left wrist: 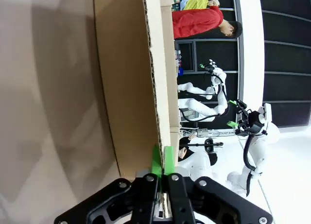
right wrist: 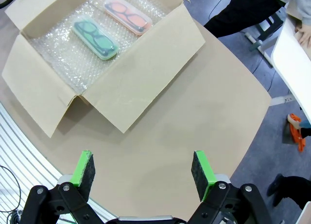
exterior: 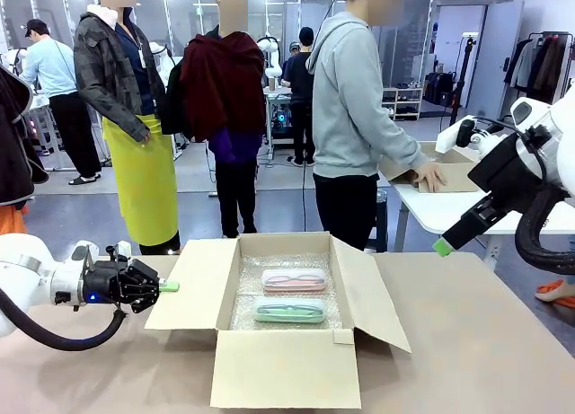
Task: Pack the glasses set securely to prepare it for shipping.
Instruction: Position the Package Box on the left side of the table.
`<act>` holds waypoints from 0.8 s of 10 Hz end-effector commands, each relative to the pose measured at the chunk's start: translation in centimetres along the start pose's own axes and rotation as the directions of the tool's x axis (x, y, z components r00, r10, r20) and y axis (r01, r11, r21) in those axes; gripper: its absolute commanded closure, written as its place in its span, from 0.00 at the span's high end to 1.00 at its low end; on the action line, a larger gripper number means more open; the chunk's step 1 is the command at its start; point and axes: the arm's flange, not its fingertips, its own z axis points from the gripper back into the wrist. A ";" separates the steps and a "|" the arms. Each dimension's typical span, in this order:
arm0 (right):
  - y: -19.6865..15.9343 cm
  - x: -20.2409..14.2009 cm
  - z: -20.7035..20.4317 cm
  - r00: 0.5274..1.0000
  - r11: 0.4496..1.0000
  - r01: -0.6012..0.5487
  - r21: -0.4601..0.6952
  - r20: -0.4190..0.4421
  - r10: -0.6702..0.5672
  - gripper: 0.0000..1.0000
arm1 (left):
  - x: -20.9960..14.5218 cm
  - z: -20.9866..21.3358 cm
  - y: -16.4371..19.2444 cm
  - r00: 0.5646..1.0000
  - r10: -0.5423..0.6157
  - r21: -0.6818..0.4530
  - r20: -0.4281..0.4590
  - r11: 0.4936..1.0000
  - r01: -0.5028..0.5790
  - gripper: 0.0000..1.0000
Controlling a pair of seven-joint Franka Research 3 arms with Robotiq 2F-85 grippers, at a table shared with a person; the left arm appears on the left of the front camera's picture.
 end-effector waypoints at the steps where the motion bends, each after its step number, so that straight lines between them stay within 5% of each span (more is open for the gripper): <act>1: 0.2 0.0 0.1 1.000 1.000 -0.003 -0.011 0.000 0.003 1.00 | 0.1 0.4 0.2 1.000 -0.030 -0.040 0.008 0.999 0.030 0.00; 8: 0.2 0.0 0.1 1.000 1.000 -0.003 -0.011 0.000 0.003 1.00 | 0.0 0.1 -0.1 1.000 -0.006 -0.011 -0.002 1.000 0.006 0.00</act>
